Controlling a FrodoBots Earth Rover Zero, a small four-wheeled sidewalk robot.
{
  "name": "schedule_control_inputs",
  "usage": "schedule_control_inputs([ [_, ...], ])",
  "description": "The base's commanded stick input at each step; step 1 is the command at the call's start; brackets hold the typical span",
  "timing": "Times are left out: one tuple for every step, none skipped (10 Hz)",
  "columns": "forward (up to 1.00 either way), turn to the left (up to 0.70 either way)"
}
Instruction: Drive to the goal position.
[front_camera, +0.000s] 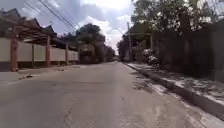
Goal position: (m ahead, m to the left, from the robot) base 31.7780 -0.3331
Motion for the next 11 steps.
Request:
schedule_control_inputs([
  [1.0, -0.4],
  [1.0, -0.38],
  [1.0, -0.21],
  [1.0, 0.02],
  [1.0, 0.0],
  [1.0, 0.0],
  [1.0, 0.0],
  [1.0, 0.0],
  [1.0, 0.0],
  [1.0, 0.0],
  [1.0, 0.0],
])
